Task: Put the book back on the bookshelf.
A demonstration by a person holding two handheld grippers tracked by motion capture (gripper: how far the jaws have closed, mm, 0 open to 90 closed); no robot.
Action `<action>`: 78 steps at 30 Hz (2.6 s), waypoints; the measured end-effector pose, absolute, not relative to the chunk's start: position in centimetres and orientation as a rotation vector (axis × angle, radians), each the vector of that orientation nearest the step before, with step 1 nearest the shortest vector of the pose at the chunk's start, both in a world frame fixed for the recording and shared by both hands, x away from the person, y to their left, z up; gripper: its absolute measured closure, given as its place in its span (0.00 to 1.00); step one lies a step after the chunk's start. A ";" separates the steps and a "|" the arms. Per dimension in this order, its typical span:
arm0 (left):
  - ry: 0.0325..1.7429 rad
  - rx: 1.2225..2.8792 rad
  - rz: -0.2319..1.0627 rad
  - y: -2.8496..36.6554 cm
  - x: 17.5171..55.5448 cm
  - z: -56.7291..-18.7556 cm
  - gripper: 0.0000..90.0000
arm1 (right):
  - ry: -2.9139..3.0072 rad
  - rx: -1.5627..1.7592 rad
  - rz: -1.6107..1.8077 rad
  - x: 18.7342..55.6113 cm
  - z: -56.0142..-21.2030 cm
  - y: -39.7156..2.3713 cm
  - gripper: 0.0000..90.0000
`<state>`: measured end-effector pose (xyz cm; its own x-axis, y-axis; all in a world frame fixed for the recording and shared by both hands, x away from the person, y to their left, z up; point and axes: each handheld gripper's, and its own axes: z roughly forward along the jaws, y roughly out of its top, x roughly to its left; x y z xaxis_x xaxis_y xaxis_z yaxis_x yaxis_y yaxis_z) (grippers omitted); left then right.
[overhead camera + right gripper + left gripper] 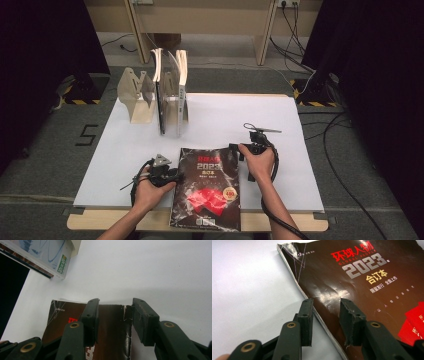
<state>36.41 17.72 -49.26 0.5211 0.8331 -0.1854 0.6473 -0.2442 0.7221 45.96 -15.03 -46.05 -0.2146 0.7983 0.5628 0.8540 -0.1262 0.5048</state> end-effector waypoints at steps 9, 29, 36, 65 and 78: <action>1.211 1.966 0.302 17.7 36.3 -49.3 0.71 | -2.000 -1.899 -1.161 45.4 -48.1 -15.5 0.66; 1.210 1.964 0.307 17.7 36.2 -49.4 0.71 | -2.058 -1.821 -1.119 44.5 -47.4 -15.3 0.87; 1.201 1.928 0.259 18.0 35.9 -49.4 0.68 | -1.989 -1.778 -1.191 43.9 -45.5 -15.7 0.97; 1.150 1.802 0.274 18.1 36.7 -45.5 0.54 | -2.068 -1.916 -1.549 43.0 -36.7 -16.5 0.97; 1.030 1.783 0.170 16.8 37.3 -43.8 0.56 | -2.086 -1.986 -1.662 42.7 -35.0 -15.7 0.97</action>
